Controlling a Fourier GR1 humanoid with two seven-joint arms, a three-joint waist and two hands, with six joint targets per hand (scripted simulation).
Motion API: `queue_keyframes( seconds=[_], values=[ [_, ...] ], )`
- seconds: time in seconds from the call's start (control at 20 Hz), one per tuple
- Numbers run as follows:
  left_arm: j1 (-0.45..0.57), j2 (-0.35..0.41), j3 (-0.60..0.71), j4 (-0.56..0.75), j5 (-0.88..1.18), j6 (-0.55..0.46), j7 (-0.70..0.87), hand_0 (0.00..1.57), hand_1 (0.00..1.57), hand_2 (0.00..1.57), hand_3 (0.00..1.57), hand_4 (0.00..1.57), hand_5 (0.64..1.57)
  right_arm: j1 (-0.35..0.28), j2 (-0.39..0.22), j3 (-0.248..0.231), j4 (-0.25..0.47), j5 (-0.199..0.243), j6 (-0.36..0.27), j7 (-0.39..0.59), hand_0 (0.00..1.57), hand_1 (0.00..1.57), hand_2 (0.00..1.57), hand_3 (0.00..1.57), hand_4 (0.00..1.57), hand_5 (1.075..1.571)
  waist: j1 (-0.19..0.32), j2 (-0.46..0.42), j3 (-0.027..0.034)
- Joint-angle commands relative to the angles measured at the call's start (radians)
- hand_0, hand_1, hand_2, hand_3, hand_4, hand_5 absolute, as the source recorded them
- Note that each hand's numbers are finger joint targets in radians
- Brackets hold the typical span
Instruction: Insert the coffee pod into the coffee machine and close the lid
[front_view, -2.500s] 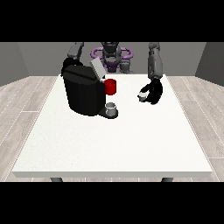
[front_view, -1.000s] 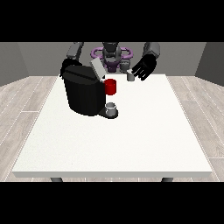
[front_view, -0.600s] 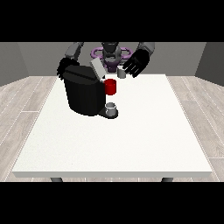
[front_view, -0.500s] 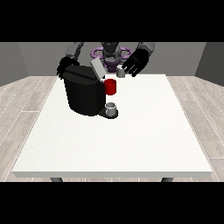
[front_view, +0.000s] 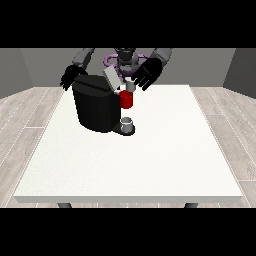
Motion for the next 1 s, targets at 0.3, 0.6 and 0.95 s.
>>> queue_keyframes(
  seconds=[0.3,0.6,0.95],
  values=[
    [-0.003,0.001,0.007,0.016,-0.013,0.005,-0.041,1.27,1.27,1.3,1.22,0.51,1.571,-0.014,0.002,-0.007,-0.029,0.018,-0.039,0.033,0.0,0.0,0.0,0.0,0.48,1.571,0.004,0.033,-0.0001],
    [0.001,-0.106,-0.05,-0.029,-0.039,-0.006,0.019,1.18,1.18,1.25,1.18,0.49,1.571,0.007,-0.011,-0.075,0.069,-0.026,-0.02,-0.053,0.0,0.0,0.0,0.0,0.52,1.571,0.057,-0.018,0.0007],
    [-0.022,-0.005,0.003,0.032,-0.042,-0.001,-0.006,1.19,1.19,1.27,1.2,0.51,1.571,0.016,-0.024,-0.046,-0.026,-0.052,0.034,-0.013,0.0,0.0,0.0,0.0,0.51,1.571,-0.023,0.047,0.0003]
  ],
)
